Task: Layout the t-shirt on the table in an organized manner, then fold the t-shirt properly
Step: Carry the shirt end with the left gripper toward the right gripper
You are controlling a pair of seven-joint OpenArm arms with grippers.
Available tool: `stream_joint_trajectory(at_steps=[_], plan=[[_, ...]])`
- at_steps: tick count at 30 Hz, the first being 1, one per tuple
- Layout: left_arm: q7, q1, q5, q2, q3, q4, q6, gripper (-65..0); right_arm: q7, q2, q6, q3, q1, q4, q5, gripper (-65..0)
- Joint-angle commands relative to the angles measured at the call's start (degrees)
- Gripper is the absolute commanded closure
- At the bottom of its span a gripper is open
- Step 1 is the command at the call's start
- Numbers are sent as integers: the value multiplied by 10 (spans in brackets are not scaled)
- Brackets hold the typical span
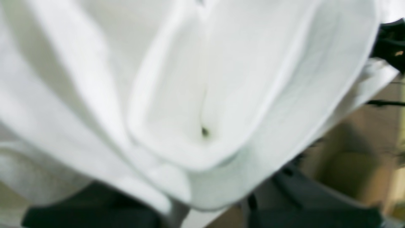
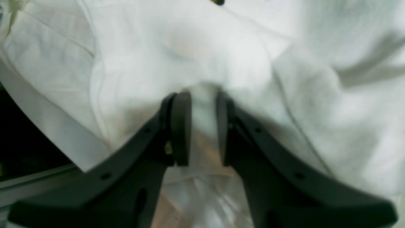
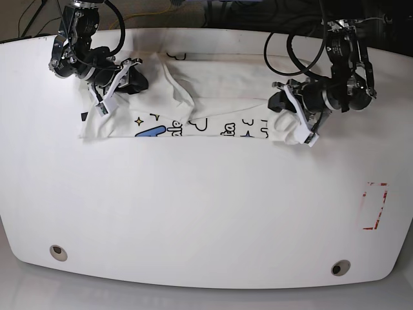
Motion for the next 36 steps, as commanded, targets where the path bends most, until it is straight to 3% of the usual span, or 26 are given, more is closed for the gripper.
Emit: stream_joint_trajectory(at_steps=[1,5,13,31,36], plan=[[-8,-7,-12,14,5,11,15,-58,-26,6,-6,1,-3,1,-34,-144],[-8,-7,-8,41,5,9,34,-61,-26,6,-6,1,-3,1,-34,-144],[-8,-8,55,82,6,12,37,-61,-26,6,-6,1,-3,1,-34,-144],[-8,-23,65,88,6,12,37,-65,-26,6,-6,1,-3,1,-34,-144],[-8,-27,65,89,6,12,37,-151,-26,6,-6,0,-3,1,-34,-144]])
